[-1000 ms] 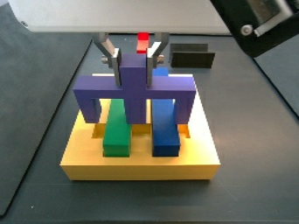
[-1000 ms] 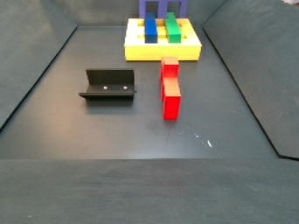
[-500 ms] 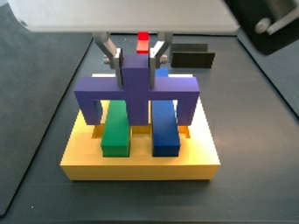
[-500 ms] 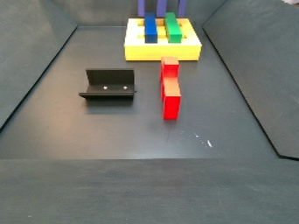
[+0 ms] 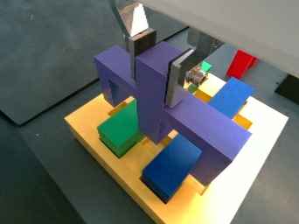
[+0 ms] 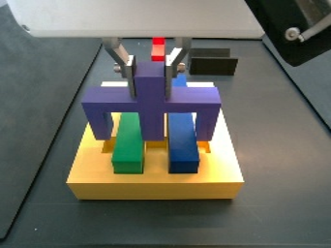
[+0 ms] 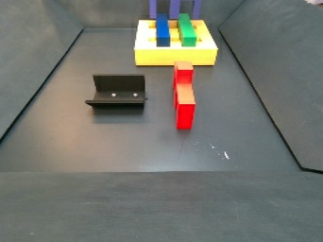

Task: Pick up the purple object. Move up. Move to above the board. Insert the purple object.
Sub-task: Insert the purple object.

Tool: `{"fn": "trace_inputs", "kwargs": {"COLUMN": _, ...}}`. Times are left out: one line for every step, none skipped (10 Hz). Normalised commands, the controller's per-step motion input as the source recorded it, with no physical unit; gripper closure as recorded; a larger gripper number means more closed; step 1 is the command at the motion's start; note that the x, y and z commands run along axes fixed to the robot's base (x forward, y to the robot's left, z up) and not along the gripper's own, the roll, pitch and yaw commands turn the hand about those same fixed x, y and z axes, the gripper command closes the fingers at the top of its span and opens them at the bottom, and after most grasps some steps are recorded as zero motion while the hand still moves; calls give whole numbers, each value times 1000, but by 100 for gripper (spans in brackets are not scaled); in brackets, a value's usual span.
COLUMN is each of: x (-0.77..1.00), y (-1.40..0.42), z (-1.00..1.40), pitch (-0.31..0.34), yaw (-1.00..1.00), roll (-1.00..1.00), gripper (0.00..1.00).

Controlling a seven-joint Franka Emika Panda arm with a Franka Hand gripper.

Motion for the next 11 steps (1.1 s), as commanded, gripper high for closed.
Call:
{"fn": "trace_inputs", "kwargs": {"x": 191, "y": 0, "z": -60, "pitch": 0, "yaw": 0, "roll": 74, "gripper": 100}}
{"fn": "trace_inputs", "kwargs": {"x": 111, "y": 0, "z": -106, "pitch": 0, "yaw": 6, "roll": 54, "gripper": 100}}
{"fn": "trace_inputs", "kwargs": {"x": 37, "y": 14, "z": -120, "pitch": 0, "yaw": 0, "roll": 44, "gripper": 100}}
{"fn": "trace_inputs", "kwargs": {"x": 0, "y": 31, "z": -137, "pitch": 0, "yaw": 0, "roll": 30, "gripper": 100}}
{"fn": "trace_inputs", "kwargs": {"x": 0, "y": 37, "z": -151, "pitch": 0, "yaw": 0, "roll": 19, "gripper": 100}}
{"fn": "trace_inputs", "kwargs": {"x": 9, "y": 9, "z": -189, "pitch": -3, "yaw": 0, "roll": 0, "gripper": 100}}
{"fn": "trace_inputs", "kwargs": {"x": 11, "y": 57, "z": -306, "pitch": -27, "yaw": 0, "roll": 0, "gripper": 100}}
{"fn": "trace_inputs", "kwargs": {"x": 103, "y": 0, "z": -277, "pitch": -1, "yaw": 6, "roll": 0, "gripper": 100}}
{"fn": "trace_inputs", "kwargs": {"x": 137, "y": 0, "z": -234, "pitch": 0, "yaw": 9, "roll": 0, "gripper": 100}}
{"fn": "trace_inputs", "kwargs": {"x": 129, "y": 0, "z": -163, "pitch": 0, "yaw": 29, "roll": 0, "gripper": 100}}
{"fn": "trace_inputs", "kwargs": {"x": 77, "y": -37, "z": -134, "pitch": 0, "yaw": 6, "roll": 0, "gripper": 100}}
